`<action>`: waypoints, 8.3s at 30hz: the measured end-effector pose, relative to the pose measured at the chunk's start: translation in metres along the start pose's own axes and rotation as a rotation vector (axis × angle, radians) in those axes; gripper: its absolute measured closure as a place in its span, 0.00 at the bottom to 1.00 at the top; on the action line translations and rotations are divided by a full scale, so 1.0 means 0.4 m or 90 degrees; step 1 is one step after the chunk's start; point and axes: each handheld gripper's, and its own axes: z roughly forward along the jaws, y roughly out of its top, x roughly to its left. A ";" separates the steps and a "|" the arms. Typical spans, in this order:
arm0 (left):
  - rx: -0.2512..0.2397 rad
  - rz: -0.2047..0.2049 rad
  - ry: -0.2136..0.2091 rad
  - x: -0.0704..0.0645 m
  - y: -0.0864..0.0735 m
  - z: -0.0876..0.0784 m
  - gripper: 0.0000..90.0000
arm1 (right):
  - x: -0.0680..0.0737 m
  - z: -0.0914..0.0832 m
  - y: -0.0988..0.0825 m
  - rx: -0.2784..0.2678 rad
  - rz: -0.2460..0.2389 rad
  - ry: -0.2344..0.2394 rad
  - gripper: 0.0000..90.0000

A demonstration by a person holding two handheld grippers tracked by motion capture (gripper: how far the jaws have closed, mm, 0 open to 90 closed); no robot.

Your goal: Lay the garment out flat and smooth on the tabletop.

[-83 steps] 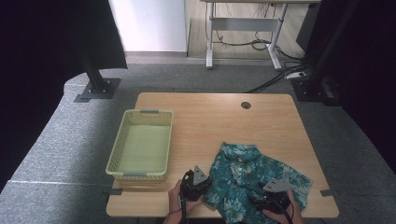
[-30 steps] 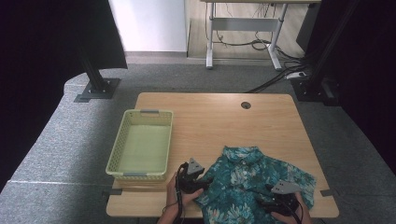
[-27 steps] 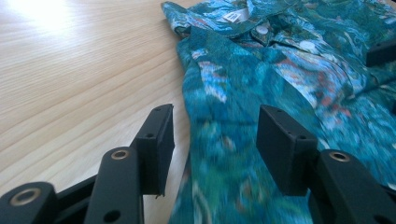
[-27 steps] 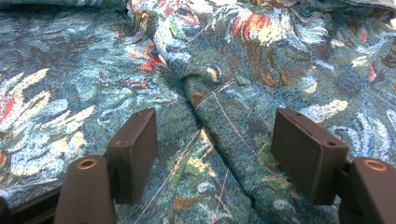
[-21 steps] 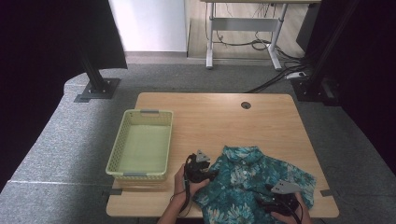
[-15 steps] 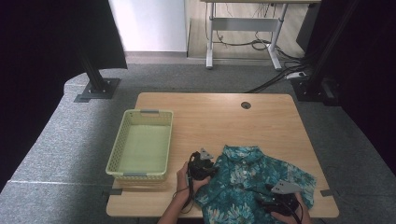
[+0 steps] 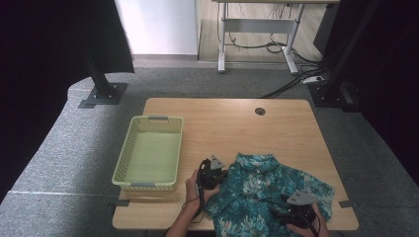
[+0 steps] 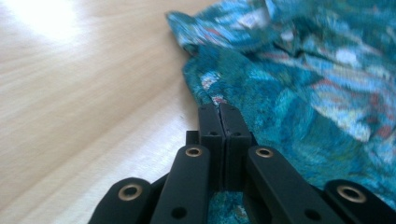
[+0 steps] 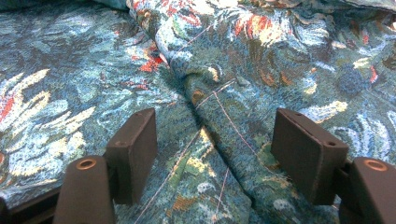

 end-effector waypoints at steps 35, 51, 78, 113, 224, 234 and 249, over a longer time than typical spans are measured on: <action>-0.001 -0.027 0.028 0.035 0.071 -0.020 0.58 | 0.003 0.006 0.003 -0.003 0.010 -0.011 0.33; 0.047 -0.033 -0.031 -0.020 0.031 0.084 0.58 | 0.048 0.010 0.028 -0.002 -0.016 -0.057 0.37; 0.053 -0.059 0.005 0.079 0.105 0.155 0.60 | 0.136 0.125 0.119 0.014 -0.032 0.007 0.33; 0.087 -0.071 0.044 0.135 0.146 0.140 0.57 | 0.137 0.018 0.061 0.010 0.028 0.062 0.37; 0.011 0.034 -0.015 -0.048 -0.117 -0.058 0.46 | -0.441 0.065 0.208 0.010 0.219 -0.174 0.57; 0.017 0.057 0.015 -0.064 -0.116 -0.054 0.46 | -0.252 -0.006 0.171 0.021 0.184 -0.072 0.51; 0.018 0.053 0.024 -0.068 -0.116 -0.053 0.46 | -0.041 0.026 0.069 0.092 0.094 -0.087 0.46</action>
